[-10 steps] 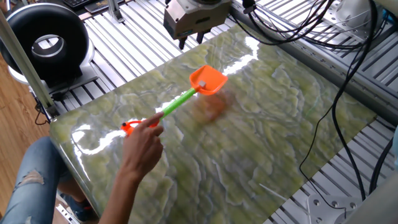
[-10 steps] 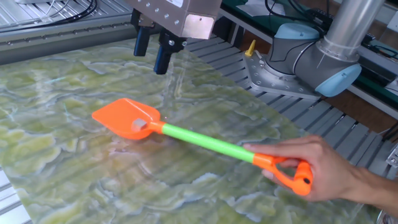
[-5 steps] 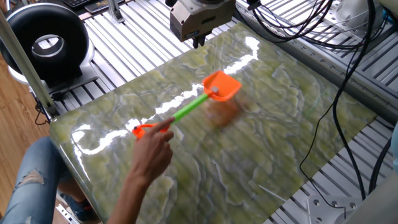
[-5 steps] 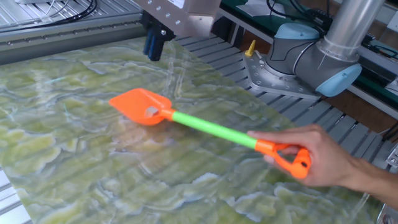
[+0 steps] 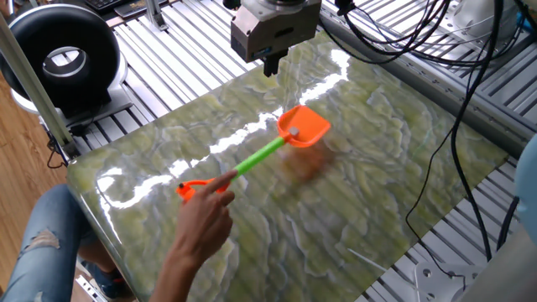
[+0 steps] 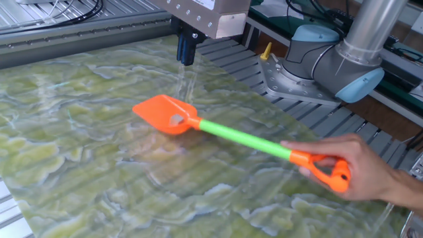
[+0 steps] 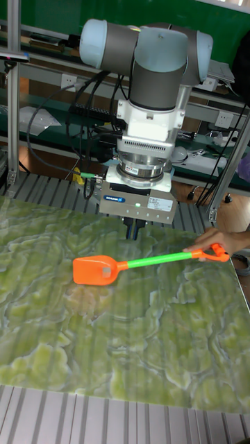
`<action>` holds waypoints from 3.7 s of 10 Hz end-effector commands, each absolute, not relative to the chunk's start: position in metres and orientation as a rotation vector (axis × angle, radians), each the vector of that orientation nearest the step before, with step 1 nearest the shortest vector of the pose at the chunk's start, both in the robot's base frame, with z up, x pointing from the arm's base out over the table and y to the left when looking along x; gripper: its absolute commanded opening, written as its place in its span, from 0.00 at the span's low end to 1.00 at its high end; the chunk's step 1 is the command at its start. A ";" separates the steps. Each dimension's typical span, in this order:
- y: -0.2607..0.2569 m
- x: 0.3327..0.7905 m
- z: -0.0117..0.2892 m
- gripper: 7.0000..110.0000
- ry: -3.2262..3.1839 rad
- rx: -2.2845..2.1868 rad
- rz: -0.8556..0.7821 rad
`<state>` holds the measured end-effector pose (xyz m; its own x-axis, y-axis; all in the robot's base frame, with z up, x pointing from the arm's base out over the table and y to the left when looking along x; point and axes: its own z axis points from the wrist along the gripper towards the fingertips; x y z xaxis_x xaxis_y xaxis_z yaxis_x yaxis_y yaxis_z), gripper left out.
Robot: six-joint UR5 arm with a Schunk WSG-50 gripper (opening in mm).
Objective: Grasp the moving object
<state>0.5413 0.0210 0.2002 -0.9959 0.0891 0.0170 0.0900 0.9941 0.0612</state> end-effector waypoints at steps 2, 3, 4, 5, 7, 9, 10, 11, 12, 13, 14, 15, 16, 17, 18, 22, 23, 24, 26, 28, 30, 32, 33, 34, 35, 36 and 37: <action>0.012 0.533 0.196 0.00 -3.089 -0.088 -0.040; 0.012 0.534 0.192 0.00 -3.089 -0.079 -0.042; 0.012 0.535 0.191 0.00 -3.089 -0.074 -0.042; 0.016 0.537 0.192 0.00 -3.098 -0.064 -0.069; 0.020 0.538 0.193 0.00 -3.100 -0.062 -0.088; 0.009 0.543 0.178 0.00 -3.107 -0.042 -0.015; 0.007 0.544 0.174 0.00 -3.112 -0.033 -0.006; 0.011 0.543 0.178 0.00 -3.109 -0.027 -0.027; 0.011 0.541 0.182 0.00 -3.107 -0.023 -0.030; 0.013 0.541 0.181 0.00 -3.106 -0.020 -0.039; 0.011 0.540 0.179 0.00 -3.100 -0.011 -0.030; 0.010 0.538 0.179 0.00 -3.092 -0.013 -0.020; 0.006 0.529 0.185 0.00 -3.060 -0.016 0.004; -0.002 0.520 0.186 0.00 -3.025 -0.045 0.057; 0.005 0.516 0.186 0.00 -3.008 -0.059 0.014; 0.021 0.516 0.187 0.00 -3.006 -0.006 -0.084; 0.023 0.523 0.186 0.00 -3.037 -0.014 -0.096; 0.017 0.535 0.185 0.00 -3.084 0.007 -0.061; 0.007 0.548 0.184 0.00 -3.136 0.020 0.001; 0.003 0.556 0.179 0.00 -3.133 0.035 0.022; -0.006 0.570 0.164 0.00 -3.128 0.095 0.020; -0.008 0.583 0.144 0.15 -3.141 0.160 -0.069; -0.014 0.585 0.134 0.15 -3.140 0.168 -0.049; -0.017 0.588 0.123 0.15 -3.148 0.165 -0.042; -0.017 0.588 0.110 0.15 -3.154 0.163 -0.029; -0.011 0.582 0.096 0.15 -3.158 0.139 -0.034; -0.006 0.581 0.087 0.15 -3.171 0.135 -0.041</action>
